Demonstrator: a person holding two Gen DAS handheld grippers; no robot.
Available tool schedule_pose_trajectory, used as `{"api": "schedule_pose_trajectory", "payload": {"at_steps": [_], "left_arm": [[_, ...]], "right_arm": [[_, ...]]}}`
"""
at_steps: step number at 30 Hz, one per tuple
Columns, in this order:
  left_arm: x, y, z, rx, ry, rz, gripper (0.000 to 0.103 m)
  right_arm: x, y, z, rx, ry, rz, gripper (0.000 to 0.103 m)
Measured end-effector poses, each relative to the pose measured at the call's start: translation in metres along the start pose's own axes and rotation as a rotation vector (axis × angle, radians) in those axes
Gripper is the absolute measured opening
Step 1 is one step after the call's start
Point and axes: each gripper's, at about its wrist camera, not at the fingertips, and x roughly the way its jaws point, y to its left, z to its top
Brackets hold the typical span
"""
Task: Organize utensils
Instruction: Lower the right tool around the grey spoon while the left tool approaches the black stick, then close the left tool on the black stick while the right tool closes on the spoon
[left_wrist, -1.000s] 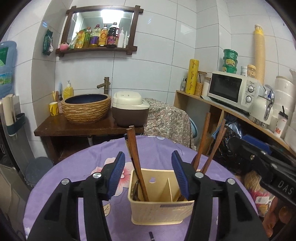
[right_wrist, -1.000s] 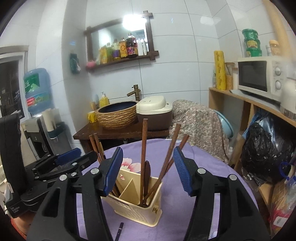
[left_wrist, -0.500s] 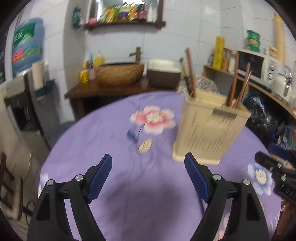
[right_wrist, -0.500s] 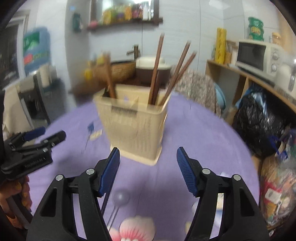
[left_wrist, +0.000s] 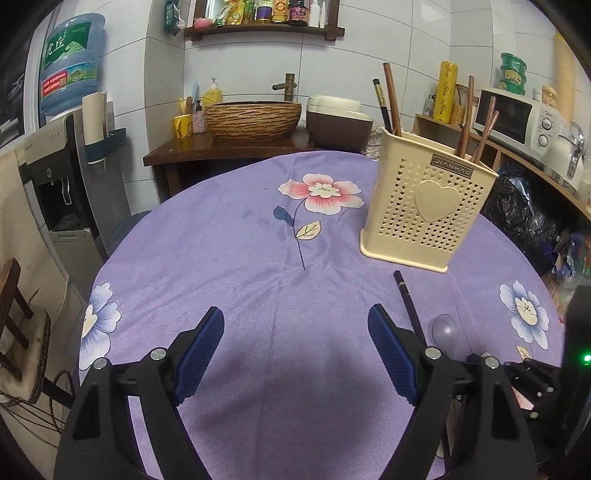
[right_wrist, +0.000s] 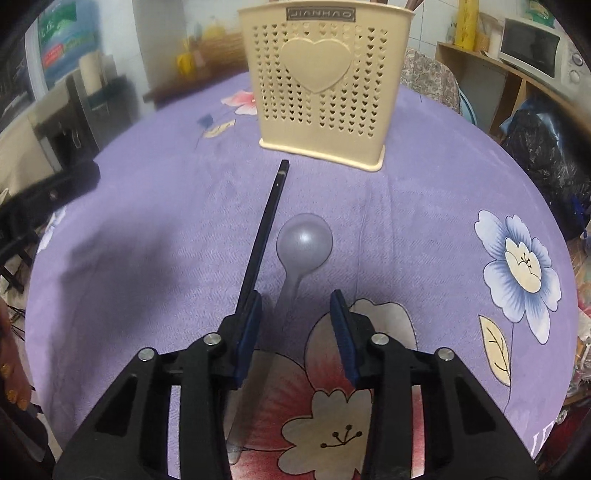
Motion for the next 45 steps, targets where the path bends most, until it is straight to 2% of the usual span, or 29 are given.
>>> {"api": "schedule_pose_trajectory", "payload": {"at_steps": [2, 4, 6, 14, 17, 18, 19, 20, 21, 29, 34, 37, 41, 45], "left_arm": [[0.000, -0.001, -0.002, 0.001, 0.004, -0.002, 0.080], [0.001, -0.002, -0.004, 0.004, 0.009, -0.002, 0.079], [0.002, -0.004, -0.006, 0.010, 0.015, -0.005, 0.080], [0.005, -0.012, -0.015, 0.022, 0.043, -0.024, 0.080], [0.006, -0.016, -0.016, 0.022, 0.049, -0.034, 0.080], [0.007, -0.018, -0.017, 0.025, 0.052, -0.039, 0.080], [0.007, -0.020, -0.017, 0.027, 0.053, -0.041, 0.080], [0.007, -0.021, -0.017, 0.031, 0.053, -0.042, 0.080], [0.006, -0.022, -0.018, 0.035, 0.054, -0.041, 0.080], [0.007, -0.024, -0.021, 0.043, 0.068, -0.033, 0.080], [0.012, -0.033, -0.022, 0.064, 0.094, -0.043, 0.079], [0.019, -0.046, -0.021, 0.095, 0.120, -0.067, 0.078], [0.034, -0.071, -0.015, 0.139, 0.170, -0.116, 0.072], [0.052, -0.094, -0.006, 0.188, 0.191, -0.128, 0.069]], "right_arm": [[0.001, 0.000, -0.001, 0.009, -0.005, -0.008, 0.026], [0.001, -0.003, -0.001, 0.008, -0.012, -0.017, 0.014], [0.000, -0.008, 0.001, 0.013, -0.013, -0.010, 0.009], [-0.011, -0.060, -0.009, 0.071, -0.019, -0.041, 0.008], [-0.011, -0.067, -0.010, 0.061, -0.017, -0.006, 0.011], [-0.011, -0.067, -0.009, 0.063, -0.013, 0.008, 0.020], [-0.011, -0.066, -0.006, 0.066, -0.006, 0.016, 0.041], [-0.011, -0.065, -0.003, 0.059, -0.012, 0.008, 0.052], [-0.012, -0.062, 0.001, 0.040, -0.025, -0.005, 0.057], [0.011, -0.066, 0.025, 0.012, 0.023, -0.036, 0.057], [0.016, -0.069, 0.026, 0.027, 0.017, -0.032, 0.046], [0.015, -0.071, 0.027, 0.039, 0.005, -0.036, 0.037], [0.014, -0.076, 0.026, 0.042, 0.001, -0.013, 0.037], [0.013, -0.081, 0.025, 0.056, -0.001, 0.001, 0.037]]}}
